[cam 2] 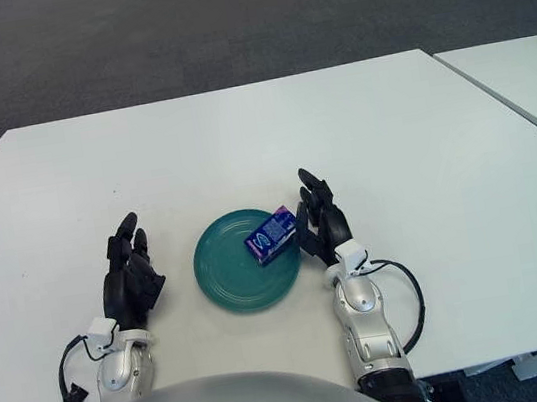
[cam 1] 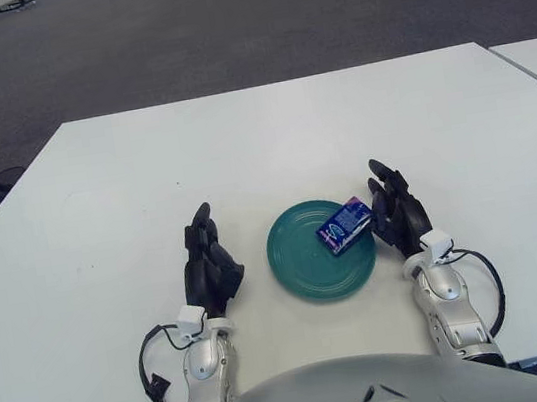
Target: Put the gum into the plate.
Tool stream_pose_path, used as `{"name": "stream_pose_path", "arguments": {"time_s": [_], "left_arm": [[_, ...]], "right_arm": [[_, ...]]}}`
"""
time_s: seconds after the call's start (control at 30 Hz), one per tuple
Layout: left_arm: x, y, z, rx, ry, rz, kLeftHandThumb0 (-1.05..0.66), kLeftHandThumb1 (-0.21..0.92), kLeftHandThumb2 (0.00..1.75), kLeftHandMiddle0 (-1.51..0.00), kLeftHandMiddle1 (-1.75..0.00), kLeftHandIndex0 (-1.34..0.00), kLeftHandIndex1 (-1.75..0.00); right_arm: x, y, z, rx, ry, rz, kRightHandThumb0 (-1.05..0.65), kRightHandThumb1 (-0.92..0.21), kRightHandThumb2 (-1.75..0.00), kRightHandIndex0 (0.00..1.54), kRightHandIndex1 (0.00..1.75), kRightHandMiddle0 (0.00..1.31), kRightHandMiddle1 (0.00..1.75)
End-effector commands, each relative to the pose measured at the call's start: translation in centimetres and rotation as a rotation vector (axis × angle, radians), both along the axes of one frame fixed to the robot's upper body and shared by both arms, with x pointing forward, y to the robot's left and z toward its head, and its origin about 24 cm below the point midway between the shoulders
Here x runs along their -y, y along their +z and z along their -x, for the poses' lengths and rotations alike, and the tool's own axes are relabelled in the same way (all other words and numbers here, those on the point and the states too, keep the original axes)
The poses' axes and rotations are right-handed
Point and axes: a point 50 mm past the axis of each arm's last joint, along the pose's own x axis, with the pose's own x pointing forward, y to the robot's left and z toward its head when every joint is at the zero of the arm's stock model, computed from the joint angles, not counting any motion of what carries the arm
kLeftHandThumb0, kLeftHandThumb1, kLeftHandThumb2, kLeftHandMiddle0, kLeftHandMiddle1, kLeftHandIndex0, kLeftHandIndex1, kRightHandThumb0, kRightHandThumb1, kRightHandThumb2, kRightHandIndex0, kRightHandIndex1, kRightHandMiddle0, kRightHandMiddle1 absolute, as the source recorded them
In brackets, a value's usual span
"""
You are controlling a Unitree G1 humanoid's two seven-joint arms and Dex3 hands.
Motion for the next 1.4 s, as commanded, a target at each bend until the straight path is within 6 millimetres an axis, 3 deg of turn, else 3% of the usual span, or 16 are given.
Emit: {"name": "stream_pose_path", "arguments": {"time_s": [0.0,0.47,1.37], "left_arm": [[0.6,-1.6,1.2,-0.097,-0.005,0.006,-0.89,0.92,1.08,-0.18,0.0,0.0,-0.5],[1.5,-1.6,2.9,-0.123,-0.033,0.039,-0.89,0.92,1.09,-0.16,0.0,0.0,-0.49],[1.7,-1.4,6.0,-0.175,-0.013,0.069,-0.88,0.92,1.03,-0.25,-0.02,0.0,-0.58]], "right_arm": [[0.3,-2.6,2.1,-0.189,-0.01,0.017,-0.7,-0.92,-0.98,0.14,0.0,0.0,0.32],[0.4,-2.0,3.1,-0.266,-0.016,0.072,-0.68,-0.92,-0.99,0.1,0.0,0.0,0.27],[0.0,-4.3,4.9,-0.208,-0.026,0.075,-0.68,-0.92,-1.03,0.11,0.0,0.0,0.29]]}}
